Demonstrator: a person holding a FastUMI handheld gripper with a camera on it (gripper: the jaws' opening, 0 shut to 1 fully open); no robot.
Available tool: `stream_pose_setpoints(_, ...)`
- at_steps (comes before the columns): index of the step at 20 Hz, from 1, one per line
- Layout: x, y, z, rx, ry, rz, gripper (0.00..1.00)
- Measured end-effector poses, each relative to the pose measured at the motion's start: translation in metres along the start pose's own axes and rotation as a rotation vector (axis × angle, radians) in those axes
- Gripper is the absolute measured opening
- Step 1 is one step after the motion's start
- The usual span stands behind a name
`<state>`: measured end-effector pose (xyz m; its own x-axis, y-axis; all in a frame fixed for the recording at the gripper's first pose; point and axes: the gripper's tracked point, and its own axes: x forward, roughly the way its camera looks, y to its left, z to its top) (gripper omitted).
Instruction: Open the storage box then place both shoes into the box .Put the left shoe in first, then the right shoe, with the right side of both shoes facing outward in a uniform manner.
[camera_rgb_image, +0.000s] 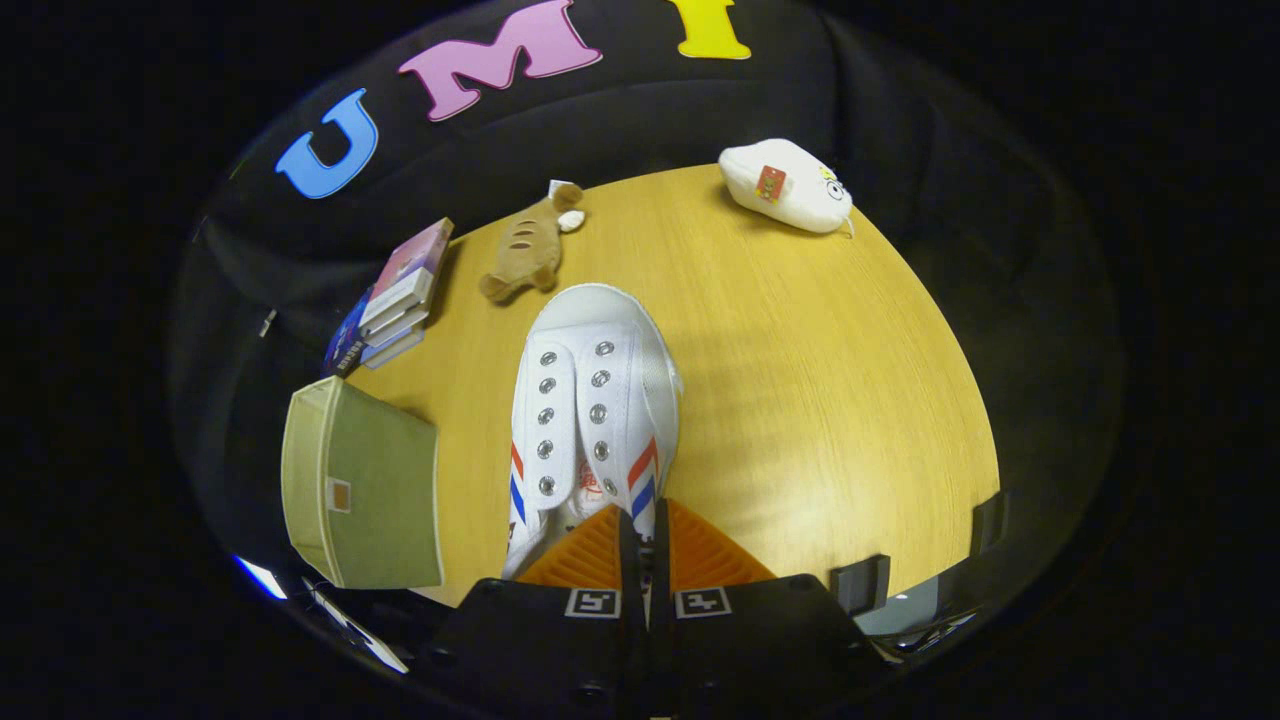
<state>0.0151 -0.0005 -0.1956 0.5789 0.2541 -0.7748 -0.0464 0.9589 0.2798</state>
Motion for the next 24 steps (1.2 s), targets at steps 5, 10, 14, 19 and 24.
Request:
stream_pose_setpoints(5, -0.032, 0.086, 0.006, 0.015, -0.040, 0.083, 0.05)
stream_pose_setpoints(10, -0.048, 0.172, -0.001, 0.026, -0.051, 0.180, 0.05)
stream_pose_setpoints(14, -0.044, 0.230, -0.009, 0.015, -0.042, 0.233, 0.05)
stream_pose_setpoints(19, -0.027, 0.291, -0.033, -0.008, 0.016, 0.260, 0.05)
stream_pose_setpoints(24, 0.005, 0.325, -0.049, -0.059, 0.036, 0.252, 0.05)
